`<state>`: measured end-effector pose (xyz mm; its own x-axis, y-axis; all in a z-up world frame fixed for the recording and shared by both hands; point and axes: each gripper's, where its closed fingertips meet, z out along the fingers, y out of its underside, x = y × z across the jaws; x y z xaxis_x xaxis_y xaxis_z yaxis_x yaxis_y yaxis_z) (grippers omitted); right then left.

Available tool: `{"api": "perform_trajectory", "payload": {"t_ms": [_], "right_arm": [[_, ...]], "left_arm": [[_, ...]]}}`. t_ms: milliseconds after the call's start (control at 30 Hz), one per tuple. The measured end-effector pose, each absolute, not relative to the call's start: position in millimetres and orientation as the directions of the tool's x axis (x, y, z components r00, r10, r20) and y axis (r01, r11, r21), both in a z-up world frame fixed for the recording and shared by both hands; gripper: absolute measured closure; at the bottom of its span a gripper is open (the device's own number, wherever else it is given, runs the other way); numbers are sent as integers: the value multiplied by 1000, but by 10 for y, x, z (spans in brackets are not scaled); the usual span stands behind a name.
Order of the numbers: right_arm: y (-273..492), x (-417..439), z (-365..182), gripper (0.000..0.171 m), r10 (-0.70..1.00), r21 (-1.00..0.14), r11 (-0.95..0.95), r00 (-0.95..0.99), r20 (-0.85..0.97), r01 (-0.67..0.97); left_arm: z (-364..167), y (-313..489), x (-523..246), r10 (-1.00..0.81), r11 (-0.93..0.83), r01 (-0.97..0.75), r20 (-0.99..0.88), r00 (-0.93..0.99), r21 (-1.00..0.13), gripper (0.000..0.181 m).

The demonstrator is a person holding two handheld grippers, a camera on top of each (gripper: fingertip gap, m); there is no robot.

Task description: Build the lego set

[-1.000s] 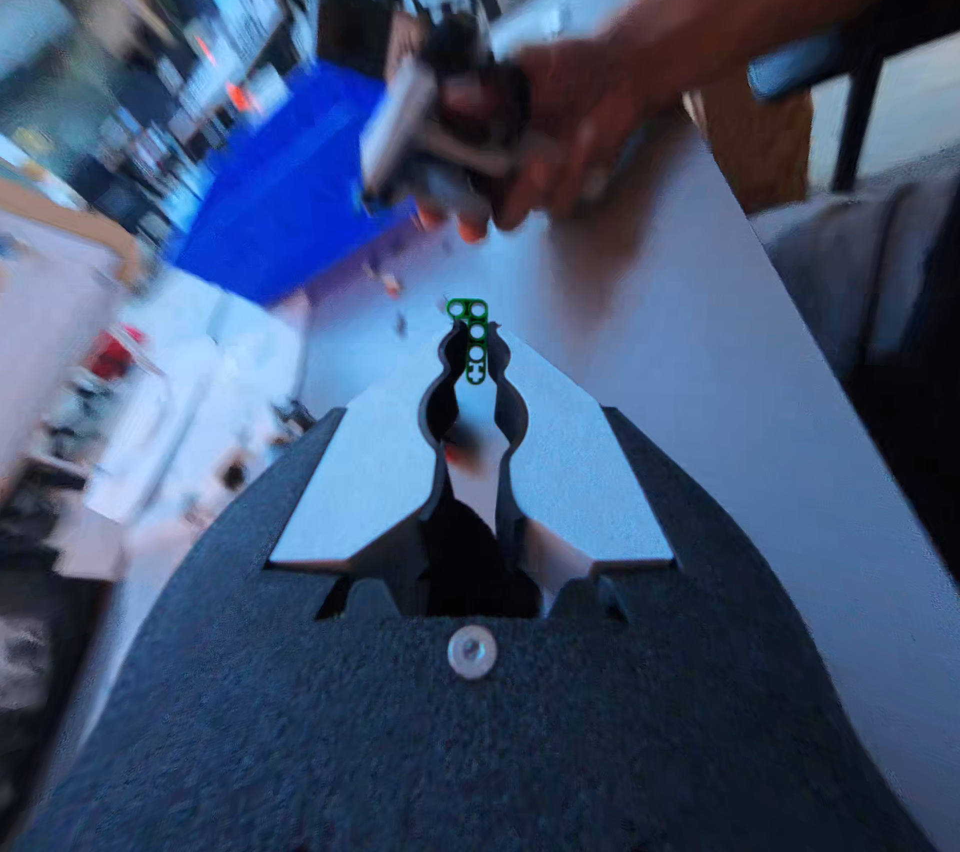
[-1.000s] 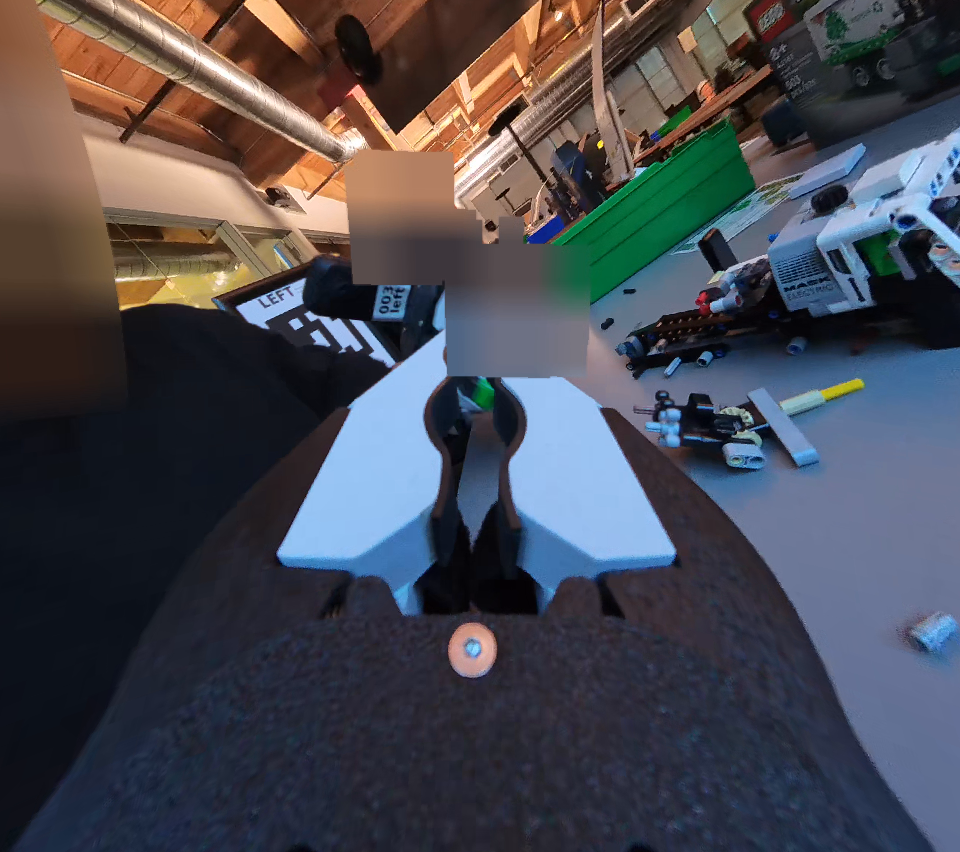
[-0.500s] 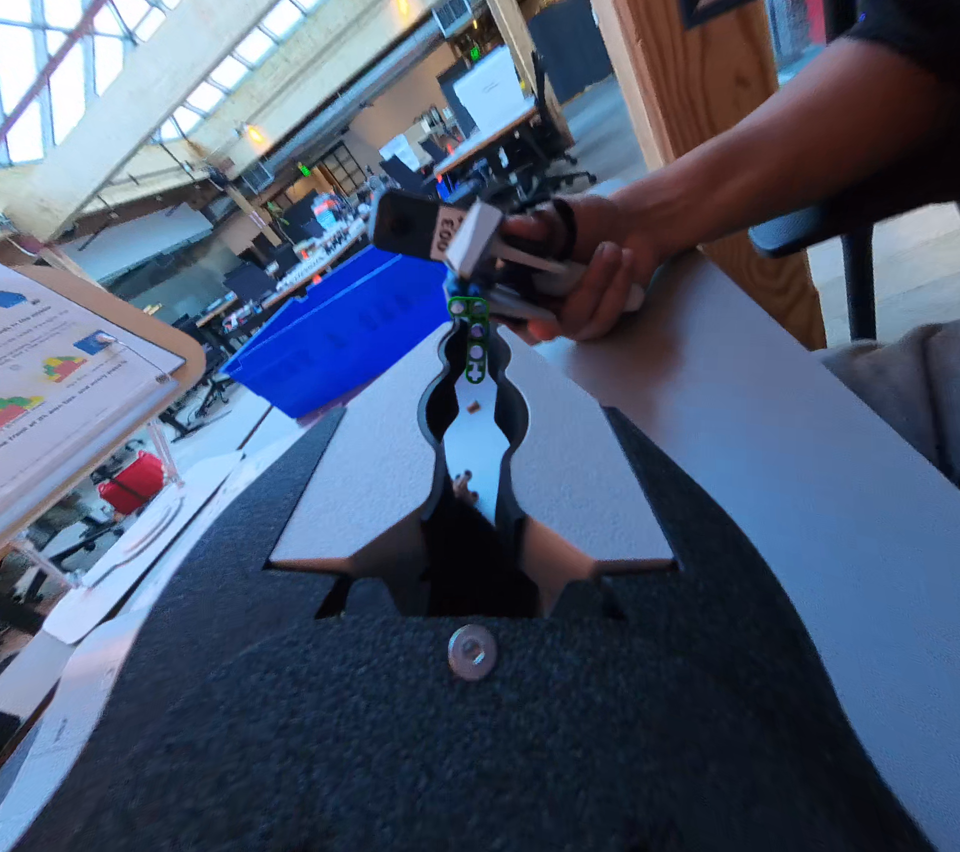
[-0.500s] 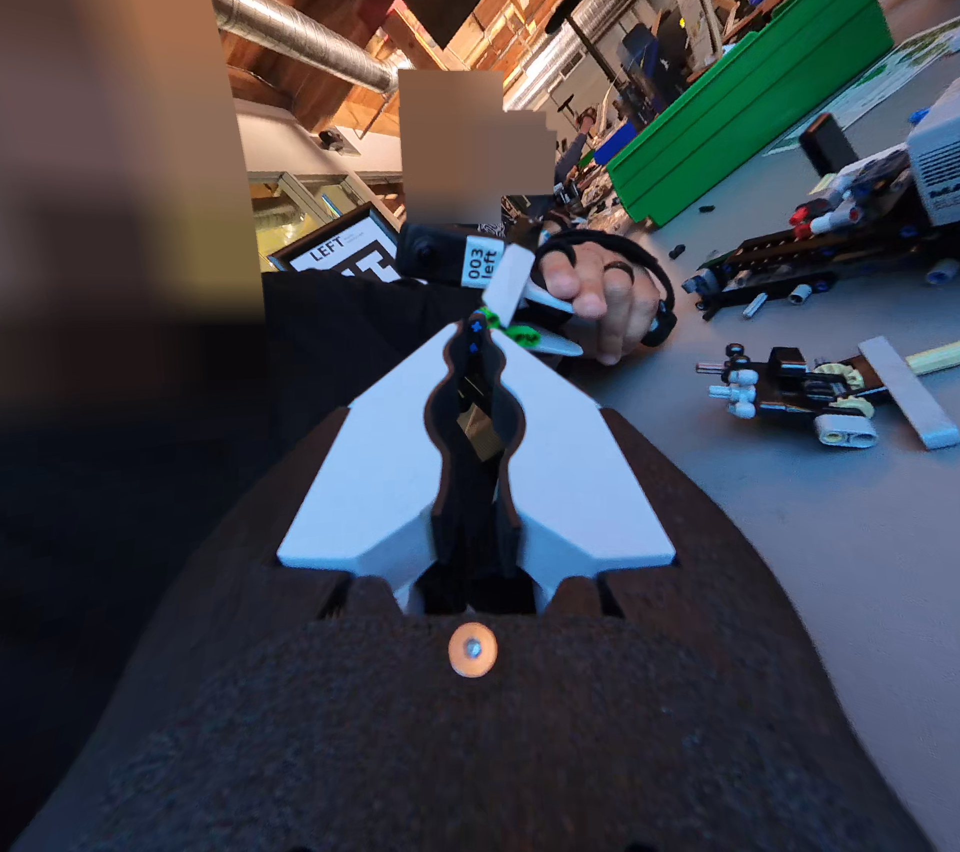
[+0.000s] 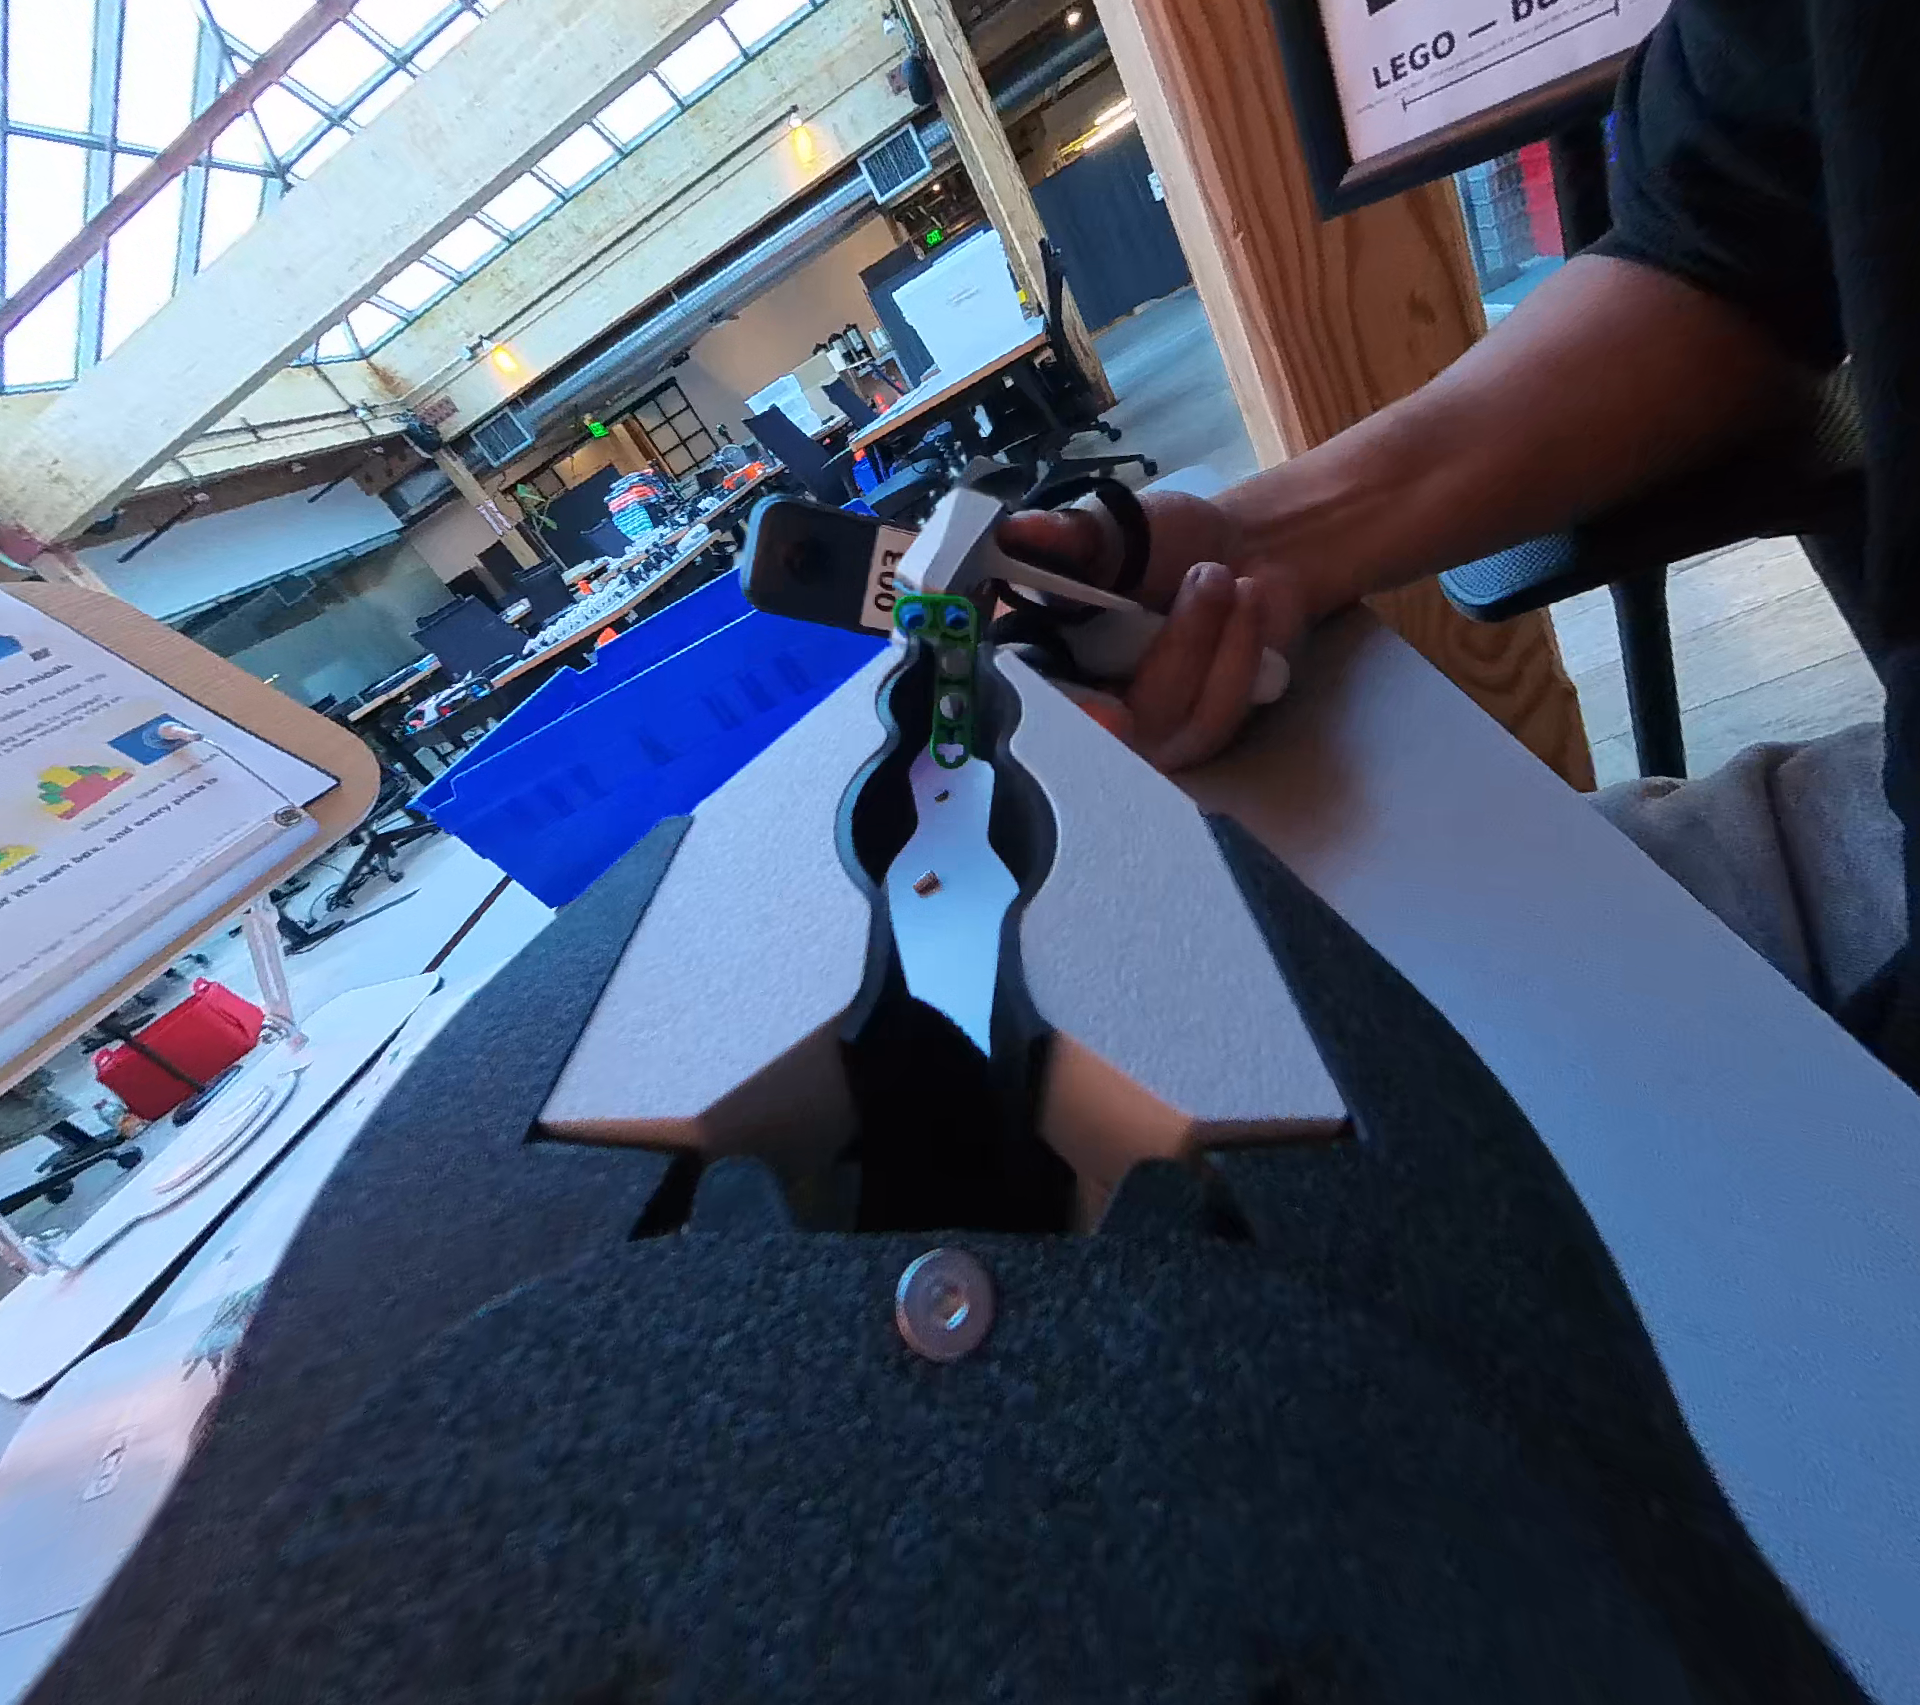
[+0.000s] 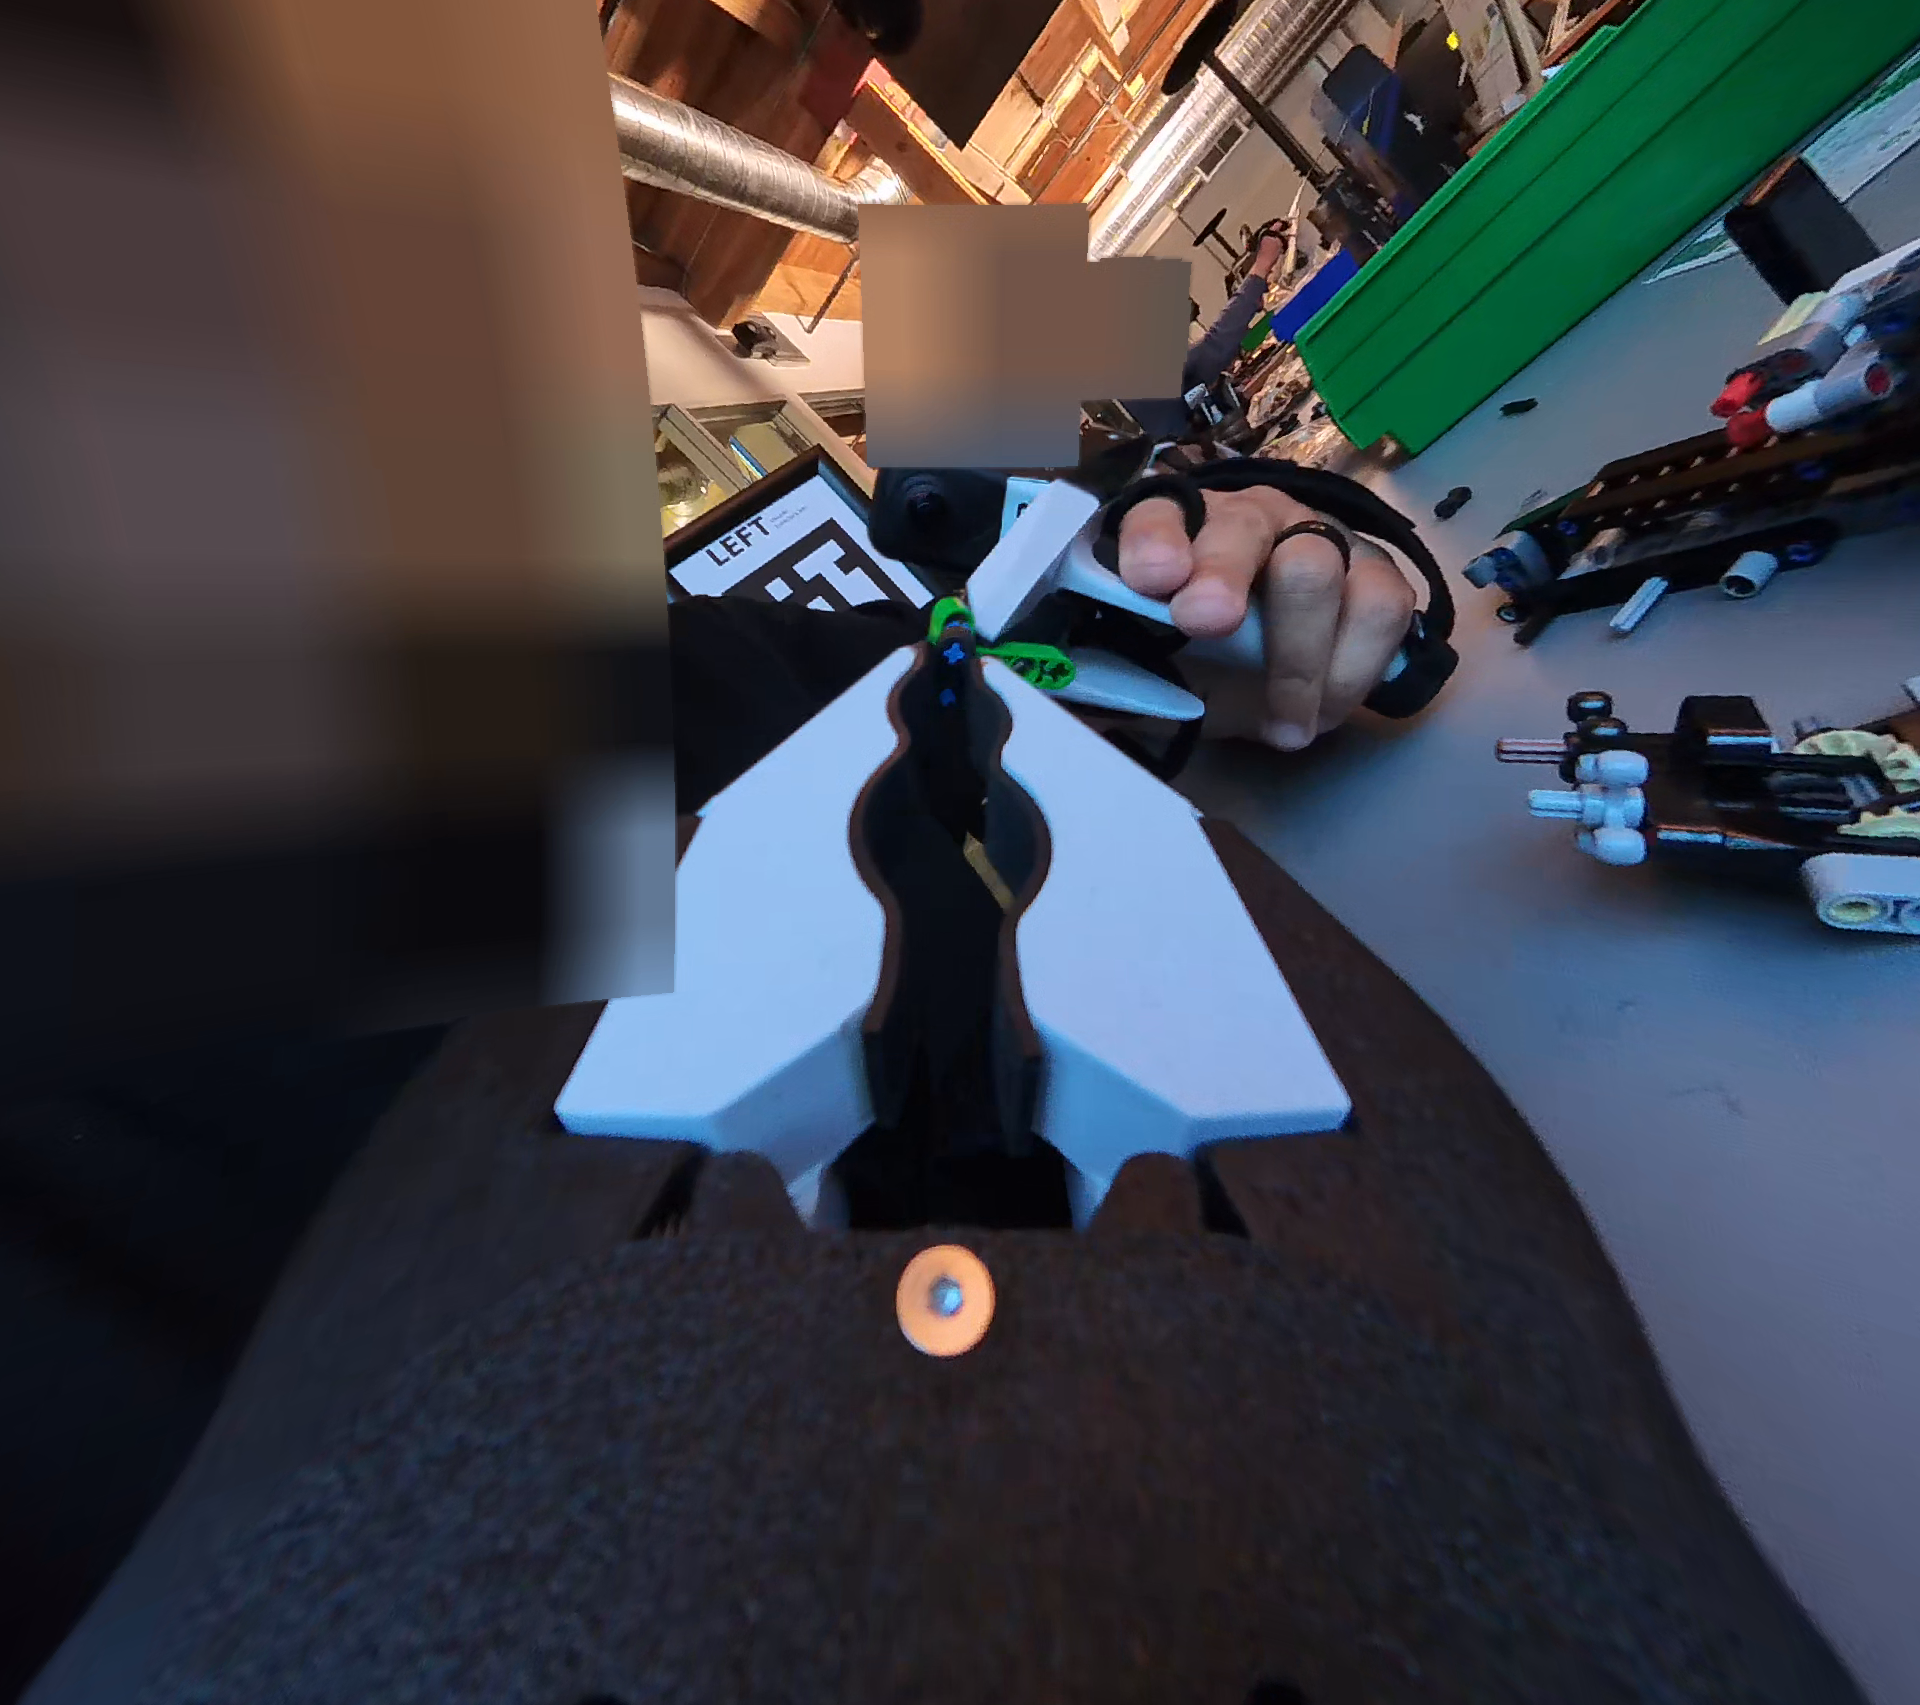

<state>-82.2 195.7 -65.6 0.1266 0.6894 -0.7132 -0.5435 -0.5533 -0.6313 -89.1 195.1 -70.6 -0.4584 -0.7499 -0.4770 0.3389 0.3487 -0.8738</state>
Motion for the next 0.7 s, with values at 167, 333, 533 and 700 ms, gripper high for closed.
{"api": "perform_trajectory", "payload": {"t_ms": [167, 333, 533, 700], "right_arm": [[1968, -831, -662, 167, 690, -638, -548, 139, -710, -540], [1980, -836, -679, 166, 689, -651, -537, 167, -706, -536], [2029, -810, -789, 168, 663, -711, -512, 304, -684, -482], [2047, -771, -937, 168, 640, -776, -495, 440, -630, -391]], "left_arm": [[-719, 1948, -894, -747, 354, 336, -480, -459, -873, 177], [-769, 1965, -868, -752, 366, 302, -471, -461, -880, 176], [-883, 2014, -840, -755, 402, 223, -459, -468, -888, 176], [-1057, 2047, -789, -736, 489, 152, -500, -456, -859, 176]]}}
